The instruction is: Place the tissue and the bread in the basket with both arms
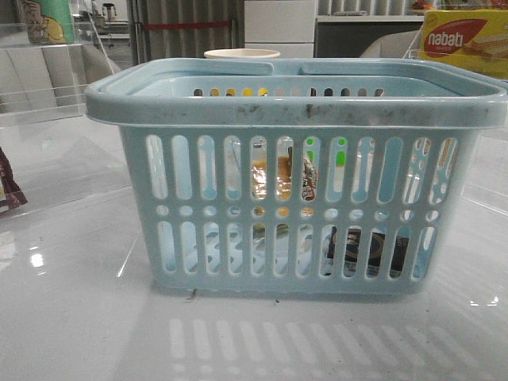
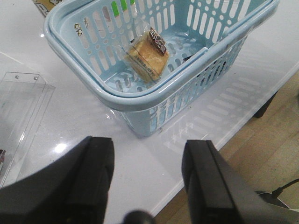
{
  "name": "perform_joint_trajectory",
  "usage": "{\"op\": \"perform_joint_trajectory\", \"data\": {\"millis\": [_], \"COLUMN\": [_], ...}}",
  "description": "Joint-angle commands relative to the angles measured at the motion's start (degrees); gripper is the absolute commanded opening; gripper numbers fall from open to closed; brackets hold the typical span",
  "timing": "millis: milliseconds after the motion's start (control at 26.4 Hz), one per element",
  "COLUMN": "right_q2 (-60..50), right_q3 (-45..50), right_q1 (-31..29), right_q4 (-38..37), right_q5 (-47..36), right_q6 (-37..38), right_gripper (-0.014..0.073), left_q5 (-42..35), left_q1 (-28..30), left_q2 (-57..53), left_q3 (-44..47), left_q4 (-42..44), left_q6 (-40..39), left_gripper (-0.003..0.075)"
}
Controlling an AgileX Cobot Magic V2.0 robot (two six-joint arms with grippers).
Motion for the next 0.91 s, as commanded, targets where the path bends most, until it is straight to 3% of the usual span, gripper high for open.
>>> {"op": "perform_joint_trajectory", "data": {"millis": [0,189,302,870], "right_q2": [0.1,0.1,0.1,0.1], "right_q3": [-1.58,-1.58,-1.58,-1.58], "right_q1": [0.1,0.1,0.1,0.1], "right_q4": [-0.45,-0.45,-0.45,-0.45], "right_q5": [-3.72,-3.72,-3.72,-3.77], "right_q6": [-0.69,-0.69,-0.69,-0.69], "right_gripper": [0.0231,0.0075,0.0055,0.0055], "left_q5": [-4.11,-4.11,-4.11,-3.78], "left_q1": [0.08,0.08,0.08,0.08], "left_q2": [-0.06,-0.06,-0.06,-0.06], "left_q3": [-1.55,-1.55,-1.55,-1.55], "left_q4": [-0.51,-0.51,-0.51,-0.51], "left_q6": [-0.52,-0.52,-0.52,-0.52], "left_gripper": [0.0289,0.0148,0.0088,0.0091]}}
